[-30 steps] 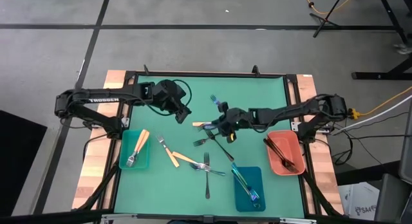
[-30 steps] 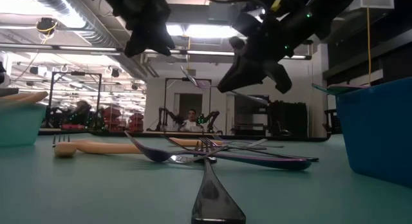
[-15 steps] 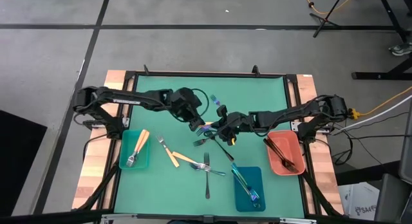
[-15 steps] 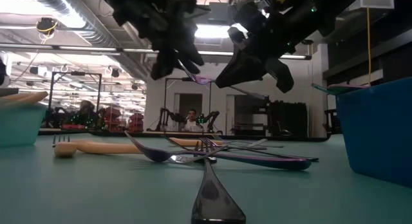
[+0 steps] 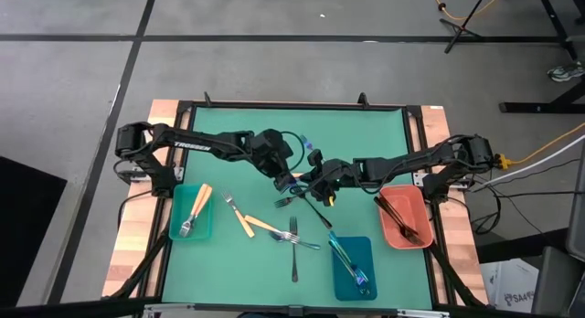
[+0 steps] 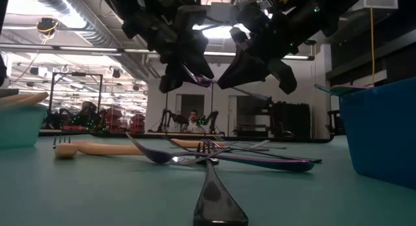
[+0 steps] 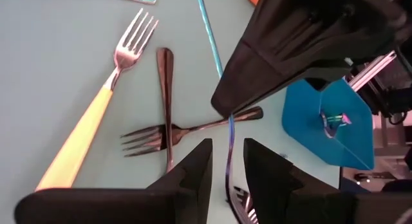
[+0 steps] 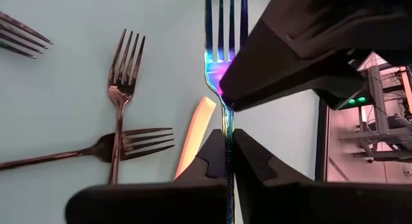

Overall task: Sort silverware by color (type)
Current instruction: Put the blue fork into the blue bin

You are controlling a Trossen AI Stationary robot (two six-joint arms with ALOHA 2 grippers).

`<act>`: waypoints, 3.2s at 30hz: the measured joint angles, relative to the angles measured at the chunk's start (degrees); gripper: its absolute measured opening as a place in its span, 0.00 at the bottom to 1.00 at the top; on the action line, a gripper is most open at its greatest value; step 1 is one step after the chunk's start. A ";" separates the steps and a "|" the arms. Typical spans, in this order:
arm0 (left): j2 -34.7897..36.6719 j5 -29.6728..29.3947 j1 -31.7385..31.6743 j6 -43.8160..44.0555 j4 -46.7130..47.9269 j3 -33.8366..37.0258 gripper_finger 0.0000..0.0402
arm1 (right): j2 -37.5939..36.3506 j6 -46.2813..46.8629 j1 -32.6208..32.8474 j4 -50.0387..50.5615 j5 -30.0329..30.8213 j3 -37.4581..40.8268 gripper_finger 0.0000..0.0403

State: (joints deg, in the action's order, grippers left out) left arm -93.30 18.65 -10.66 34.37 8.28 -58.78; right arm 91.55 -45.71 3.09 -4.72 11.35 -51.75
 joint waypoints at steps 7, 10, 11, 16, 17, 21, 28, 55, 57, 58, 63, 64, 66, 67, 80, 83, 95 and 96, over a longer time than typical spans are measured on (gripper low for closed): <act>0.02 -0.08 0.00 0.00 -0.40 0.00 0.21 | 0.00 -1.51 0.00 -1.40 -0.02 0.00 0.00; 0.02 -0.10 0.00 0.00 -0.39 0.00 0.21 | 0.00 -1.51 0.00 -2.51 -0.02 0.00 0.00; 0.02 -0.10 0.00 -0.01 -0.43 0.00 0.21 | 0.00 -1.53 0.00 -2.70 -0.02 0.00 0.00; 0.02 -0.15 0.00 -0.02 -0.48 0.00 0.21 | 0.00 -2.82 0.00 -2.94 -0.03 0.00 0.00; 0.02 -0.15 0.00 -0.02 -0.47 0.00 0.21 | 0.00 -2.82 0.00 -2.94 -0.02 0.00 0.00; 0.02 -0.17 0.00 -0.04 -0.49 0.00 0.21 | 0.00 -2.82 -0.09 -2.94 -0.12 0.00 0.00; 0.02 -1.26 -0.02 -0.07 -0.51 0.00 0.19 | 0.00 -2.82 -0.11 -2.92 0.02 0.00 0.00; 0.09 -1.52 0.00 -0.44 -1.28 -0.04 0.01 | 0.00 -2.62 -0.11 -2.84 0.02 0.00 0.07; 0.08 -1.83 -0.06 -0.42 -1.14 -0.02 0.01 | 0.00 -2.58 -0.11 -3.01 -0.03 -0.01 0.11; 0.07 -1.90 -0.07 -0.42 -1.17 -0.02 0.01 | 0.00 -2.58 -0.11 -3.01 -0.04 -0.02 0.14; 0.07 -1.96 -0.04 -0.42 -1.23 -0.02 0.01 | 0.00 -2.58 -0.11 -2.99 -0.09 -0.02 0.23; 0.07 -2.04 -0.04 -0.43 -1.25 -0.02 0.01 | 0.00 -2.58 -0.11 -2.98 -0.09 -0.02 0.24; 0.07 -2.51 -0.04 -0.43 -1.28 -0.02 0.01 | 0.00 -2.58 -0.11 -2.99 0.04 -0.02 0.25; 0.07 -2.76 -0.04 -0.43 -1.28 -0.02 0.01 | 0.00 -2.57 -0.11 -2.96 0.16 -0.02 0.25; 0.07 -9.78 -0.04 -0.46 -1.45 -0.02 0.00 | -0.16 -2.56 -0.05 -2.80 1.09 -0.02 0.25; 0.07 -12.60 -0.04 -0.70 -1.47 -0.02 0.00 | -0.74 -2.55 -0.05 -2.85 1.12 -0.02 0.25; 0.07 -22.16 -0.09 -3.52 -6.11 0.00 0.00 | -10.32 9.05 -0.05 -1.14 1.67 -0.02 0.25; 0.07 -22.43 -0.02 -3.52 -7.34 0.00 0.00 | -11.78 10.00 -0.05 -0.30 1.97 -0.02 0.25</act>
State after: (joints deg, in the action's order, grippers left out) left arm -93.23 -3.78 -10.68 30.85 0.94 -58.78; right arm 79.77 -35.71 3.05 -5.02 13.33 -51.77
